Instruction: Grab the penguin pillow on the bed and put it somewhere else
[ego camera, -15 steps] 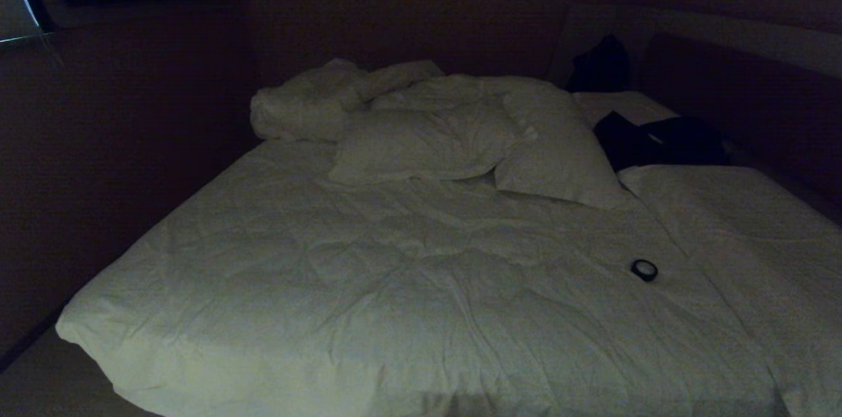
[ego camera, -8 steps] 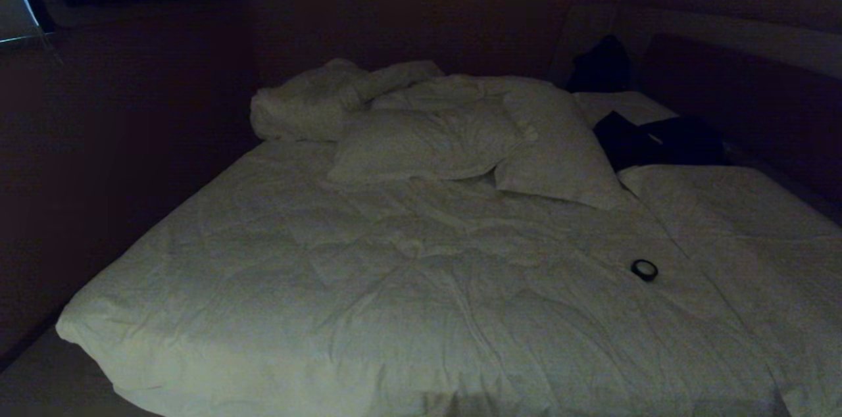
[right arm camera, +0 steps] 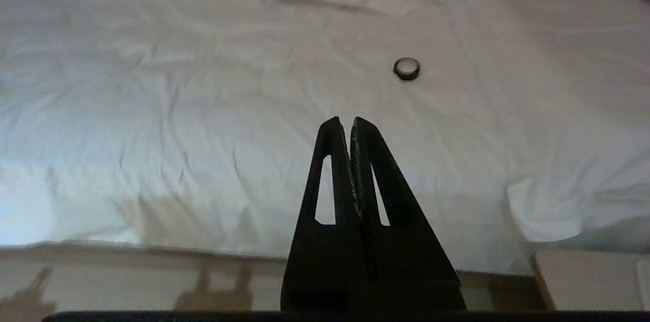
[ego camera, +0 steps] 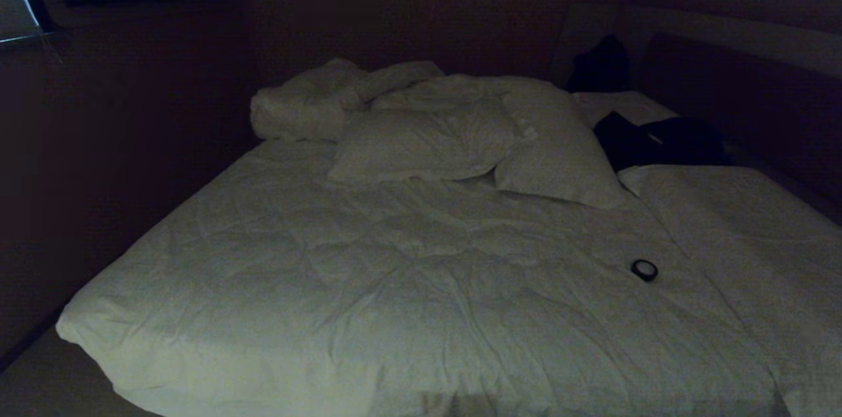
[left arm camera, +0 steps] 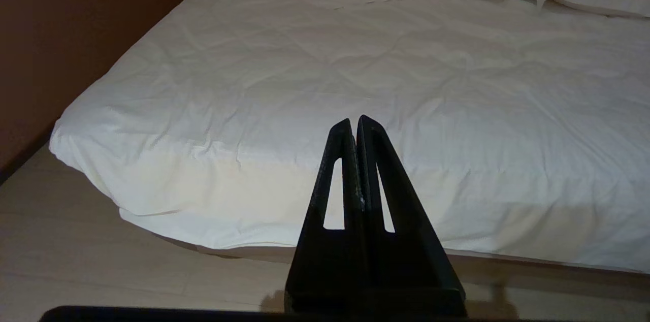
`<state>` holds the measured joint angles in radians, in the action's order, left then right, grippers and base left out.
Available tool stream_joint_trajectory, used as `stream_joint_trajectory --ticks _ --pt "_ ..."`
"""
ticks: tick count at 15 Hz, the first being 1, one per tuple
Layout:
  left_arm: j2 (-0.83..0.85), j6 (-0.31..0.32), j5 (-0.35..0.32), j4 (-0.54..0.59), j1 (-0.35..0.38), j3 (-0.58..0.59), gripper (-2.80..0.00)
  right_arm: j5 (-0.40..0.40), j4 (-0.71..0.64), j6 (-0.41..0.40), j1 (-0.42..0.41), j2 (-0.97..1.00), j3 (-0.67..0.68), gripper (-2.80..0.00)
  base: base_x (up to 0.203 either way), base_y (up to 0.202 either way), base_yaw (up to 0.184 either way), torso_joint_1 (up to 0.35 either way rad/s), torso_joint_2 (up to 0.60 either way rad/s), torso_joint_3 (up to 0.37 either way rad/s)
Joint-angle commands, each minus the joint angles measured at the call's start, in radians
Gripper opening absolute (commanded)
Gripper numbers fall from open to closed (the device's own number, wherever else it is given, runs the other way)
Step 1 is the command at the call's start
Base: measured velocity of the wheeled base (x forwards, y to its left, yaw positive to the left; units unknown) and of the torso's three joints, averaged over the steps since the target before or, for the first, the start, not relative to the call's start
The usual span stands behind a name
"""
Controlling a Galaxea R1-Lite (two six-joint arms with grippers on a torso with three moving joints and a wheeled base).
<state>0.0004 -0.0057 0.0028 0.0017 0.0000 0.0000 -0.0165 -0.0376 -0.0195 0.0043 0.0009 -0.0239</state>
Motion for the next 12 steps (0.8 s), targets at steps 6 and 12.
stream_joint_trajectory --ticks 6,12 --pt "0.0 -0.002 0.0 0.0 0.0 0.002 -2.8 0.01 0.005 0.006 0.0 0.001 0.009 -2.8 0.0 0.0 0.0 0.0 0.0 0.0" --pt "0.0 -0.002 0.0 0.0 0.0 0.002 -2.8 0.01 0.005 0.004 0.0 -0.001 0.01 -2.8 0.0 0.0 0.0 0.0 0.0 0.0"
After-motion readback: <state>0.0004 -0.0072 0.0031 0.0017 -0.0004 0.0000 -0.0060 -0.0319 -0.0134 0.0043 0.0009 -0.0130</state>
